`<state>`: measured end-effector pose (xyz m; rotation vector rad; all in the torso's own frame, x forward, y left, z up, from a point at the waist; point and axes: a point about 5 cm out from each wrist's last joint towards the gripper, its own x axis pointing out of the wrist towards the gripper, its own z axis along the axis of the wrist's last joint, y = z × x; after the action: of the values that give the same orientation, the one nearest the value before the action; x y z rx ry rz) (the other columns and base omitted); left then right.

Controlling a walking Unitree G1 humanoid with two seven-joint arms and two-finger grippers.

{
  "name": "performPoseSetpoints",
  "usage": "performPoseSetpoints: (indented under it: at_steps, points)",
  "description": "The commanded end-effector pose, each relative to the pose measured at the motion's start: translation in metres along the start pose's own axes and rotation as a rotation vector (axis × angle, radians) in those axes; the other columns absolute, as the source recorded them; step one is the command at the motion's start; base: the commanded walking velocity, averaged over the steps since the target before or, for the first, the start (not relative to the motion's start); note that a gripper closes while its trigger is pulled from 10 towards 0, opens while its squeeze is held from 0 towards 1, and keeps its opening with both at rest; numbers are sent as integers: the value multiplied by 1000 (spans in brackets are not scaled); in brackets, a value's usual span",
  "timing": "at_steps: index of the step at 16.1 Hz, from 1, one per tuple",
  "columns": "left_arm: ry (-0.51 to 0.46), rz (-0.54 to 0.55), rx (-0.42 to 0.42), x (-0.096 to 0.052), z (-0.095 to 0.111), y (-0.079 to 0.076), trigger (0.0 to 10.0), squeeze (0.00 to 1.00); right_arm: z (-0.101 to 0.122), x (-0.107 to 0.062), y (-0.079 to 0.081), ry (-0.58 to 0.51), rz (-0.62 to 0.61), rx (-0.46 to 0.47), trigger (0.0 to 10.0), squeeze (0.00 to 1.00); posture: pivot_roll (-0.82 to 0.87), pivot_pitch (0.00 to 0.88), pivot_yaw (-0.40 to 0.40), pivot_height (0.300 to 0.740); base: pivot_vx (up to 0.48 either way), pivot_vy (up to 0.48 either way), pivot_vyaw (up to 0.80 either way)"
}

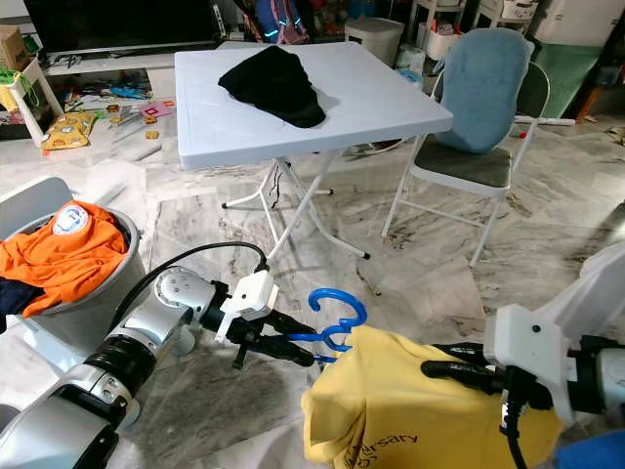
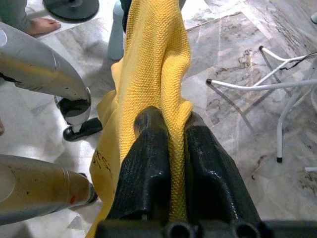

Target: Hang hanger

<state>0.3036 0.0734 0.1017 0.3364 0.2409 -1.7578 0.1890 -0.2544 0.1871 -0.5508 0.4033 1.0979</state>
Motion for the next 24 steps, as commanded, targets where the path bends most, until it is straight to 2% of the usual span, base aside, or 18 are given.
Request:
performPoseSetpoints:
  at_steps: [1, 7, 10, 11, 12, 14, 19, 22, 24]
  points:
    - [25, -42, 18, 3, 2, 0, 0, 0, 10, -2, -4, -27, -22, -51, 10000, 0, -57, 0, -14, 740, 0, 0, 0]
    - [62, -97, -8, 4, -2, -3, 0, 0, 10, 0, -6, -31, -30, -54, 10000, 0, -58, 0, -14, 740, 0, 0, 0]
    - [31, -45, -21, 6, -3, -1, 0, 0, 7, 2, -7, -29, -38, -40, 10000, 8, -59, 0, -19, 740, 0, 0, 0]
    - [20, -27, -22, 6, -3, -1, 0, 0, 5, 1, -7, -31, -39, -26, 10000, 937, -59, 0, -22, 740, 0, 0, 0]
    - [7, 0, -24, 7, -3, 0, 0, 0, 4, 1, -8, -34, -37, -7, 10000, 1000, -59, 0, -26, 740, 0, 0, 0]
    - [-6, 27, -28, 7, -3, 1, 0, 0, 3, 2, -10, -31, -52, -5, 10000, 1000, -58, 0, -28, 740, 0, 0, 0]
    - [-84, 190, -79, 2, -9, 4, 0, 0, -9, 3, -34, 68, -216, -89, 10000, 1000, -52, 0, -36, 740, 0, 0, 0]
    - [-130, 248, -133, 4, -14, 1, 0, 0, -6, 9, -46, 8, -329, -96, 10000, 1000, -37, 0, -41, 740, 0, 0, 0]
    - [-151, 385, -189, 4, -21, 4, 0, 0, -8, 21, -56, -24, -464, -108, 10000, 1000, -28, 0, -51, 740, 0, 0, 0]
